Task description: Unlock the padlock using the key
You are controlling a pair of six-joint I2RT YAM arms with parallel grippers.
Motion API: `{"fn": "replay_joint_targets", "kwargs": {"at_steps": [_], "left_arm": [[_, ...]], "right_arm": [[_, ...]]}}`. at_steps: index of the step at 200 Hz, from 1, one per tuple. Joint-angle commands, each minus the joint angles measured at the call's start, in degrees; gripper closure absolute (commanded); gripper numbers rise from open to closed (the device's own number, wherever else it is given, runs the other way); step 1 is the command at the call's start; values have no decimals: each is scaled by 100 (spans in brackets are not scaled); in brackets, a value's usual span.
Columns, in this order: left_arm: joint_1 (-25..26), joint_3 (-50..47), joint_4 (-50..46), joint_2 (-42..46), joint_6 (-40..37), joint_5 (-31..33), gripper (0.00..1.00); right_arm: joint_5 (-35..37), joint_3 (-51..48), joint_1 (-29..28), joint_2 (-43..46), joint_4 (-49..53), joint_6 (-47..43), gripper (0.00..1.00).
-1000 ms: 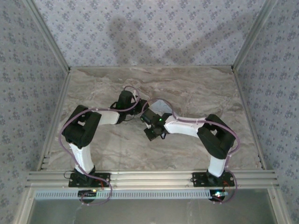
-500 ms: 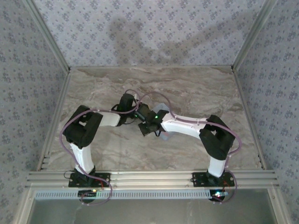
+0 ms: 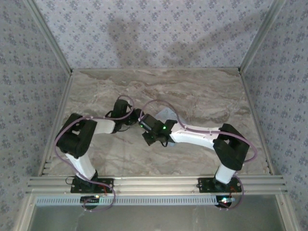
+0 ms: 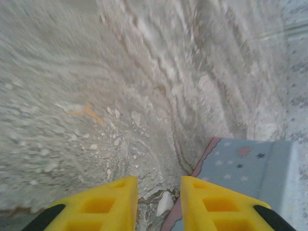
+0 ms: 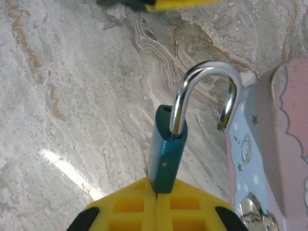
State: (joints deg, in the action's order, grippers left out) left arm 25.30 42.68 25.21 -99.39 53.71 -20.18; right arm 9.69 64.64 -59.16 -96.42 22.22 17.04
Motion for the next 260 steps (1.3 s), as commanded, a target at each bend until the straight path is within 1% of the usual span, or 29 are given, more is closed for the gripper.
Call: {"fn": "replay_joint_targets", "kwargs": {"at_steps": [1, 38, 49, 73, 82, 106, 128, 137, 150, 163, 176, 202, 237, 254, 260], "left_arm": [[-99, -158, -209, 548, -160, 180, 68], [-122, -533, -606, 1376, -325, 484, 60], [-109, -626, -752, 1642, -376, 595, 55], [-35, -750, -1172, 2210, -576, 825, 49], [12, -789, -1341, 2410, -652, 911, 47], [95, -937, -1629, 2840, -747, 1096, 45], [147, -1079, -1829, 3153, -779, 1249, 42], [150, -1135, -1882, 3250, -784, 1316, 42], [151, -1197, -1958, 3368, -788, 1399, 39], [151, -1226, -2025, 3463, -818, 1449, 38], [151, -1227, -2114, 3534, -853, 1530, 36], [151, -1200, -2275, 3601, -924, 1623, 35], [142, -1243, -2354, 3700, -915, 1736, 34], [125, -1220, -2478, 3711, -958, 1805, 30], [124, -1210, -2517, 3708, -970, 1831, 29]], "right_arm": [[33, -167, -101, 390, -50, -77, 100], [231, -447, -62, 1109, 325, 273, 100], [339, -544, 50, 1349, 512, 406, 100], [518, -911, 474, 1977, 832, 740, 100], [563, -1069, 699, 2207, 961, 893, 100], [576, -1519, 1617, 2784, 1197, 1288, 100], [129, -1930, 2651, 3122, 1184, 1492, 100], [-106, -2072, 3043, 3115, 1076, 1510, 100], [-395, -2260, 3522, 2996, 866, 1592, 100], [-511, -2362, 3797, 2787, 642, 1656, 100], [-612, -2395, 4013, 2527, 441, 1724, 100], [-619, -2399, 4336, 1996, 164, 1803, 100], [-682, -2434, 4633, 1576, -97, 1845, 100], [-723, -2436, 4723, 1501, -144, 1839, 100], [-723, -2418, 4744, 1498, -123, 1824, 96]]}}
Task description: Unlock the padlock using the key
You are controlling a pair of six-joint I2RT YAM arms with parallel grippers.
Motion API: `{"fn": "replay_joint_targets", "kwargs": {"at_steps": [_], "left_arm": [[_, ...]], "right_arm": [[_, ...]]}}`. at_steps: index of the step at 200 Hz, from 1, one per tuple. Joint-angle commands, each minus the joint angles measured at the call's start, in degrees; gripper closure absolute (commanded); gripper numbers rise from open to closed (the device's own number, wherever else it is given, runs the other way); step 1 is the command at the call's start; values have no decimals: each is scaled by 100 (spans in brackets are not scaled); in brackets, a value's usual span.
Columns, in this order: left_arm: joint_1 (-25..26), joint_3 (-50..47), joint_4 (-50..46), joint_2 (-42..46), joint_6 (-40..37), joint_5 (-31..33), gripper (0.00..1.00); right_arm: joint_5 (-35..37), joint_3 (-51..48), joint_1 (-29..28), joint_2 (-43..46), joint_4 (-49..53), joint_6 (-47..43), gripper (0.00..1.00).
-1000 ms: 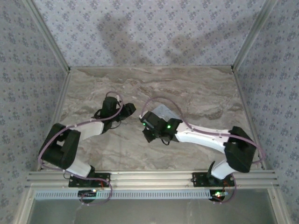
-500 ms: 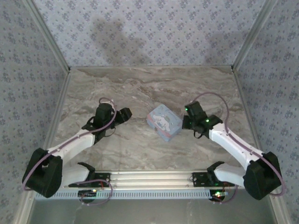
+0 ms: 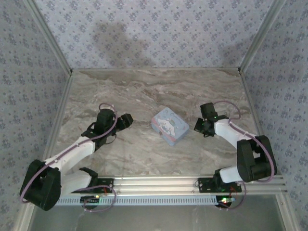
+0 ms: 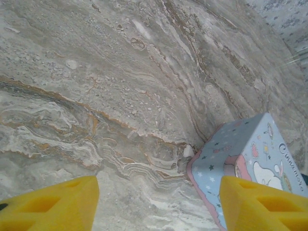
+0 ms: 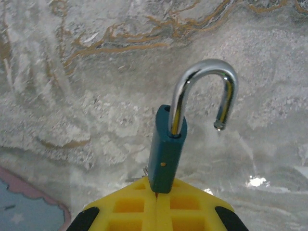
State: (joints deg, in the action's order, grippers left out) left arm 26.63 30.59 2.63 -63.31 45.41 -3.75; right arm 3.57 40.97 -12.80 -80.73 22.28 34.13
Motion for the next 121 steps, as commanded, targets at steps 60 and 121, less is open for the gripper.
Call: {"fn": "replay_joint_targets", "kwargs": {"at_steps": [60, 121], "left_arm": [[-206, 418, -964, 160, -504, 548, 2], [-997, 1182, -1509, 105, -1717, 1797, 2]], "right_arm": [[147, 276, 265, 481, 545, 83, 47], [2381, 1356, 110, 464, 1035, -243, 0]]}}
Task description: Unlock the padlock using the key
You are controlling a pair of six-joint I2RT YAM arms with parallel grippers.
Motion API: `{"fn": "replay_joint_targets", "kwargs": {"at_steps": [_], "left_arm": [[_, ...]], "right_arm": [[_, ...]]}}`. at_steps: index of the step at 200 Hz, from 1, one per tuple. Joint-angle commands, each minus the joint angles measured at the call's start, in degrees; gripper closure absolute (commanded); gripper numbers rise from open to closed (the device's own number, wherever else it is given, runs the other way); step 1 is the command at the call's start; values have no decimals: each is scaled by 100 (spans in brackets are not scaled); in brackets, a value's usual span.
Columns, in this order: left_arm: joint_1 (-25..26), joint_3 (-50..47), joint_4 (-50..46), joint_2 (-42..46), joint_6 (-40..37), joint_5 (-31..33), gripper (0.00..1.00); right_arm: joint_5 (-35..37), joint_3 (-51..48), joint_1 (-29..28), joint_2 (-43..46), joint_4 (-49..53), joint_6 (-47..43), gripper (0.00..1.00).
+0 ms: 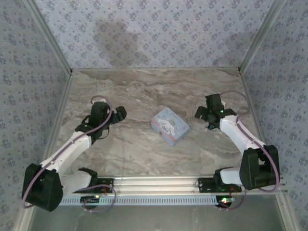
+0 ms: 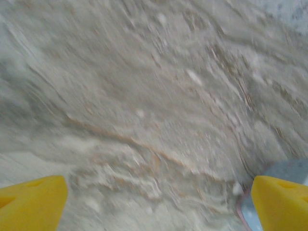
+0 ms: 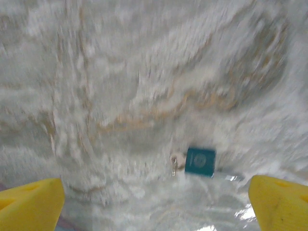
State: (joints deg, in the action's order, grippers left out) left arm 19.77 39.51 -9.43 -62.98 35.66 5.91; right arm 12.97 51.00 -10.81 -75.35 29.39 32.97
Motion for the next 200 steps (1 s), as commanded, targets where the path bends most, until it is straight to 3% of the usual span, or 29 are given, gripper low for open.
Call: {"fn": "replay_joint_targets", "kwargs": {"at_steps": [1, 21, 68, 105, 115, 128, 147, 156, 161, 169, 176, 181, 188, 200], "left_arm": [[-326, 301, -299, 70, -778, 867, 2], [-568, 181, 219, 27, -1660, 1303, 2], [-1232, -451, 2069, -886, -2613, 1667, 2], [-1581, -1182, 4008, -1711, -2915, 1448, 2], [-1650, -1171, 3967, -1692, -2977, 1325, 2], [-1692, -1473, 4812, -1727, -3320, 1037, 2], [-1931, -2074, 6394, -2276, -3218, 592, 2], [-1930, -2261, 7314, -2704, -3327, 565, 2], [-1920, -2156, 6868, -2620, -3316, 572, 2], [-1898, -1755, 5706, -2371, -3198, 754, 2], [-1884, -1733, 6098, -2552, -3230, 880, 2], [-1865, -1860, 6316, -2579, -3256, 891, 2], [-1853, -1744, 5904, -2497, -3236, 902, 2], [-1823, -1783, 6123, -2549, -3290, 949, 2]], "right_arm": [[1500, 351, -97, -75, 301, -126, 0], [2464, -73, -262, 38, -777, -748, 0], [3033, -1411, -327, -49, -3887, -2642, 0], [2543, -2374, -82, -300, -5951, -3040, 0], [2350, -2643, -49, -352, -6428, -3186, 0], [2158, -3025, 37, -499, -7428, -3507, 0], [619, -3513, 505, -912, -8706, -3699, 0], [160, -3526, 774, -1023, -8672, -3482, 0], [5, -3466, 912, -1179, -8825, -3428, 0], [436, -3224, 858, -1351, -8629, -3382, 0], [481, -3024, 791, -1216, -7843, -3251, 0], [507, -3091, 859, -1170, -8065, -3136, 0], [539, -3164, 796, -1252, -8359, -3380, 0], [399, -3091, 803, -1238, -8116, -3345, 0]]}}
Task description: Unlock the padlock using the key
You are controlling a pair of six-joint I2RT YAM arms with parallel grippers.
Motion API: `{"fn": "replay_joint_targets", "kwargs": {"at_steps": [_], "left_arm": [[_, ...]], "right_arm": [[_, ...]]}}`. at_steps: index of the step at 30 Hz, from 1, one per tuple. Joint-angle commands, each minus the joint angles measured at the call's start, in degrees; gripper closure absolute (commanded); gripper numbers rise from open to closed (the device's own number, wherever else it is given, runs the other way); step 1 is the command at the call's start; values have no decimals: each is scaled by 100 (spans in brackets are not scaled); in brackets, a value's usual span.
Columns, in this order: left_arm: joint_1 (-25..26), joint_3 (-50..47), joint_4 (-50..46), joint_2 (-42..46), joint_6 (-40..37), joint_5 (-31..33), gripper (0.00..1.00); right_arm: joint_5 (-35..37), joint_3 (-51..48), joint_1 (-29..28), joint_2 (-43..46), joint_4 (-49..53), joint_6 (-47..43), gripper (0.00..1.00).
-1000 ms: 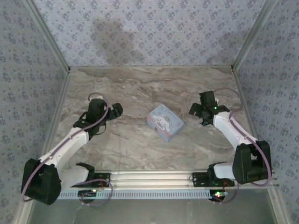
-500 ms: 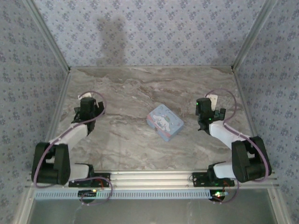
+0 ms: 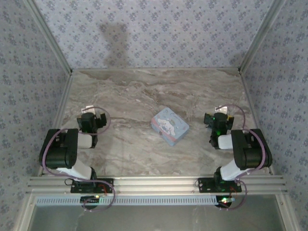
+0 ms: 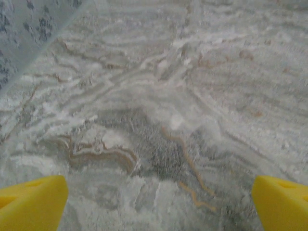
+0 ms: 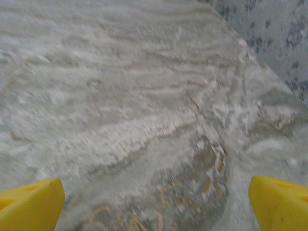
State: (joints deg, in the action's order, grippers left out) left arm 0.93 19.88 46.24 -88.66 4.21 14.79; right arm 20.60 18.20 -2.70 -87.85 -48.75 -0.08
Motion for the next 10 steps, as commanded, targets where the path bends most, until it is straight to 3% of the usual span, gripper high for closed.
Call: {"fn": "replay_joint_targets", "kwargs": {"at_steps": [1, 6, 10], "left_arm": [[76, 177, 568, 17, -151, 74, 2], [208, 177, 509, 56, -216, 247, 2], [203, 175, 506, 47, -216, 231, 2]], "right_arm": [[-399, 187, 17, 22, -288, -34, 0], [-891, 317, 273, 39, -19, 42, 0], [-874, 294, 267, 39, -92, 25, 0]]}}
